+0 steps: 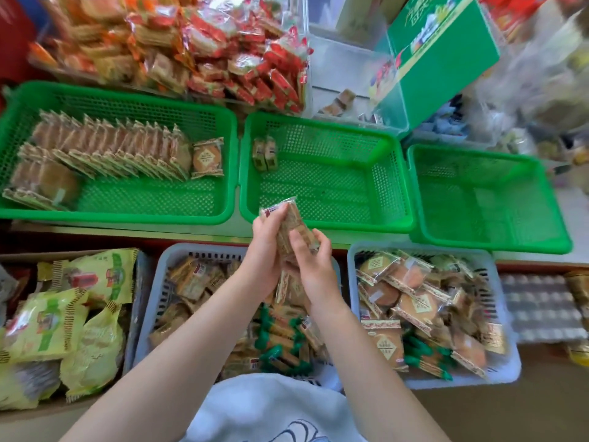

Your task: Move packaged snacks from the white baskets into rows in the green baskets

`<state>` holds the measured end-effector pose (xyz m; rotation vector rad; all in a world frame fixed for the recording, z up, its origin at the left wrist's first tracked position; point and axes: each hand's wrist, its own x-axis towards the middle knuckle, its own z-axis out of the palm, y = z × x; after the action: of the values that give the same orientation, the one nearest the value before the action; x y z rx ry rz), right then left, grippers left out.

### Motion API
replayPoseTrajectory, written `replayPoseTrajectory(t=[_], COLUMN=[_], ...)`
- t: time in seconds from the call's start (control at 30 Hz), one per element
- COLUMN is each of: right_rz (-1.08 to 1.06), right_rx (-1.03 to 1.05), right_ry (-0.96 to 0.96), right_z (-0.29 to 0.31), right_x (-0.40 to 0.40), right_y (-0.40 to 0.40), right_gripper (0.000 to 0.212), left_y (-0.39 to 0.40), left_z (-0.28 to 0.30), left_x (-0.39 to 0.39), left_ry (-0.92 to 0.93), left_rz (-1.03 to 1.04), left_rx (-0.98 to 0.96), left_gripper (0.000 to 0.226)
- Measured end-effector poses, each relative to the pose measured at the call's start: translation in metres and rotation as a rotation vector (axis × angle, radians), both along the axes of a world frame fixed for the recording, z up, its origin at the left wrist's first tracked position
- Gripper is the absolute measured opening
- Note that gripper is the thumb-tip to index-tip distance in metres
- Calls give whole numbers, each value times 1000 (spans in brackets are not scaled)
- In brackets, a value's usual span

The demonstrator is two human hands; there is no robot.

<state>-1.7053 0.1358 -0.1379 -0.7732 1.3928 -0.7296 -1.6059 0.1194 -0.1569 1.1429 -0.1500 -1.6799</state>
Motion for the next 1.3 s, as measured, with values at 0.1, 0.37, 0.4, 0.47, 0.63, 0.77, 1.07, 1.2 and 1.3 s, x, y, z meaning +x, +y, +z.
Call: replayPoseTrajectory(t=[0.1, 0.37, 0.4, 0.47, 0.63, 0.77, 1.07, 1.2, 1.3], right_rz=[-6, -35, -48, -22, 178, 241, 302, 260, 271], right_rx=[-17, -149, -119, -38, 111, 147, -172, -7, 136], right_ry=[-46, 149, 231, 366, 693, 886, 936, 939, 858], right_z=[-3, -16, -22, -39, -70, -91, -122, -129, -131], right_x=[-4, -7, -8, -11, 0, 16, 64, 51, 53], right_y=[-18, -109, -126, -163, -237, -278, -310, -315, -320], right_gripper=[78, 51, 56, 66, 83, 100, 89, 110, 107], left_y=[-13, -88, -95, -107, -125, -123, -123, -123, -122], left_z=[7, -20, -30, -45, -85, -97, -103, -105, -106], left_x=[-9, 21, 32, 54, 84, 89, 87, 87, 86], left_ry=[-119, -967, -1162, -1483, -1741, -1738, -1729, -1728, -1725], left_rz=[0, -379, -404, -435, -743, -697, -633, -622, -618], left_rx=[10, -109, -99, -142, -131, -187, -185, -192, -194], left_gripper=[73, 74, 75, 73, 69, 70, 69, 70, 70])
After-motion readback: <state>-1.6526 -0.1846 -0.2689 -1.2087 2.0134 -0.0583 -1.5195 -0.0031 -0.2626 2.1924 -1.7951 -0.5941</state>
